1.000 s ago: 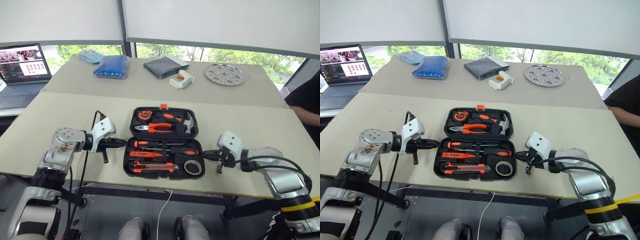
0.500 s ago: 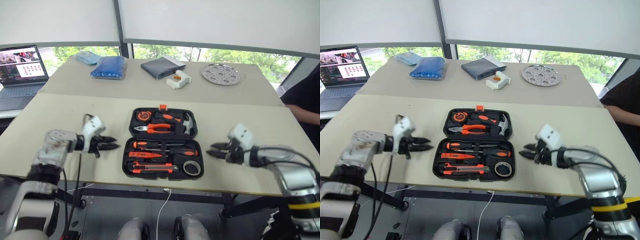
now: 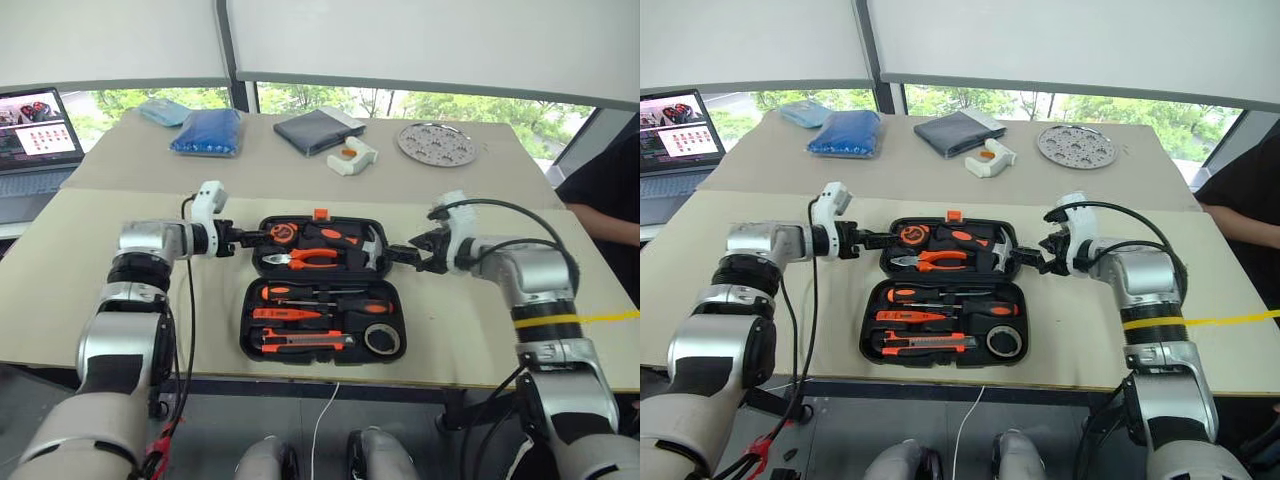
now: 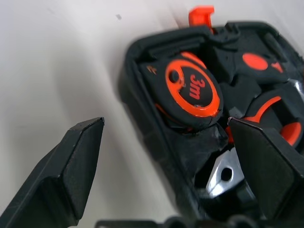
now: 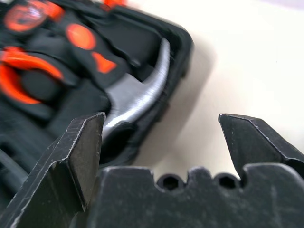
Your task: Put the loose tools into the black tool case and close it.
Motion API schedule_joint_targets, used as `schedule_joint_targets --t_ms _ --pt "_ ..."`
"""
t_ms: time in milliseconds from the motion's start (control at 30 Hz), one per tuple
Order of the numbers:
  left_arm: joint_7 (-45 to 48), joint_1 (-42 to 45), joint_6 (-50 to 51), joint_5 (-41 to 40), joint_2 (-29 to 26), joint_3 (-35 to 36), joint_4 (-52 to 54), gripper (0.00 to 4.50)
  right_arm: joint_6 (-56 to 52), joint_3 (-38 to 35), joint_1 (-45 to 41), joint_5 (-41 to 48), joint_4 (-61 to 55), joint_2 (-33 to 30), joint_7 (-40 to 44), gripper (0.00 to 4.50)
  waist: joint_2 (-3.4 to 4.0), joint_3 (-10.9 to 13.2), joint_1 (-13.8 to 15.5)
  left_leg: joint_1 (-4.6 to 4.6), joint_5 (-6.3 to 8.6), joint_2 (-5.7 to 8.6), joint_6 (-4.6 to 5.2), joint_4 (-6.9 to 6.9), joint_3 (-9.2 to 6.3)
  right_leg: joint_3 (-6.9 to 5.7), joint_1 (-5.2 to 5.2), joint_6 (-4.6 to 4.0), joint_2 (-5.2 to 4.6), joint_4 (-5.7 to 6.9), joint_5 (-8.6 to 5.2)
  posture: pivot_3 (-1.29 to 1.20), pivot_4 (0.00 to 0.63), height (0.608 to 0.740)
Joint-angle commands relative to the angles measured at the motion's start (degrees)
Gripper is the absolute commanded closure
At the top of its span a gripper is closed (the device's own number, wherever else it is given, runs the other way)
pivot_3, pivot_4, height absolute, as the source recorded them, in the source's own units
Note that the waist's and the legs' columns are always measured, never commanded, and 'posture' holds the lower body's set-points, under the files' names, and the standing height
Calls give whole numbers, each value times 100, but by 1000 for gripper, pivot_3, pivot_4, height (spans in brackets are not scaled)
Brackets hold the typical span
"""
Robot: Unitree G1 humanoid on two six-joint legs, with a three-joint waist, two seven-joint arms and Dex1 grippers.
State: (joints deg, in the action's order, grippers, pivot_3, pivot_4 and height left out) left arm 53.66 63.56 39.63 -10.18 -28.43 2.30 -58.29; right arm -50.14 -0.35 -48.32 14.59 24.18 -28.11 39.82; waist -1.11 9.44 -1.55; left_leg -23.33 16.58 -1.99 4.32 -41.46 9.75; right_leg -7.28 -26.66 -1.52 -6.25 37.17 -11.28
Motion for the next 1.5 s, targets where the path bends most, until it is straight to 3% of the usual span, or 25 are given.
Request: schedule_joint_targets --t_ms 33,300,367,567,800,933,1300,1500 --pt "-72 158 -217 129 8 -24 -136 1134 141 -138 -335 -32 387 158 -246 1084 0 0 -43 1 -1 3 -1 12 1 0 -2 0 -2 -1 0 0 150 718" --pt "-46 73 -323 208 3 4 -245 4143 276 -103 -543 -131 896 376 -434 3899 1 -1 -68 37 -6 6 -12 0 1 7 24 3 -21 0 -1 0 150 718" --pt "-26 49 -293 197 18 11 -215 4500 304 -97 -560 -139 945 387 -449 4445 1 -2 -75 53 -6 6 -13 1 1 10 37 3 -23 1 -1 0 150 718" --pt "159 -106 -526 81 56 81 113 4500 593 -97 -513 -137 632 364 -430 4488 2 -2 -75 58 -7 5 -15 0 1 11 38 0 -26 8 1 0 150 718" --pt "-187 -636 -2636 -6 139 381 1361 4500 1883 -246 66 -393 -903 214 -751 4488 2 0 -31 39 -8 6 -19 -4 2 11 22 -5 -35 8 6 0 150 718" --pt "-360 -876 -3266 -12 212 441 1875 4500 2369 -420 409 -480 -1448 217 -1086 4488 2 0 -29 -26 -10 7 -17 -21 6 13 -43 -11 -31 46 13 0 150 718" --pt "-572 -2081 -4638 457 197 -12 2922 4500 4098 -214 1861 -1086 -2053 -21 -1245 4488 2 1 -9 -22 -11 7 -15 -11 8 13 -37 2 -20 32 3 0 150 718" --pt "-853 -2886 -4271 243 26 218 3857 4500 4932 -260 2762 -1269 -2394 -98 -1291 4488 2 0 43 62 -10 5 -16 19 8 17 43 46 -20 -17 -24 0 150 718"
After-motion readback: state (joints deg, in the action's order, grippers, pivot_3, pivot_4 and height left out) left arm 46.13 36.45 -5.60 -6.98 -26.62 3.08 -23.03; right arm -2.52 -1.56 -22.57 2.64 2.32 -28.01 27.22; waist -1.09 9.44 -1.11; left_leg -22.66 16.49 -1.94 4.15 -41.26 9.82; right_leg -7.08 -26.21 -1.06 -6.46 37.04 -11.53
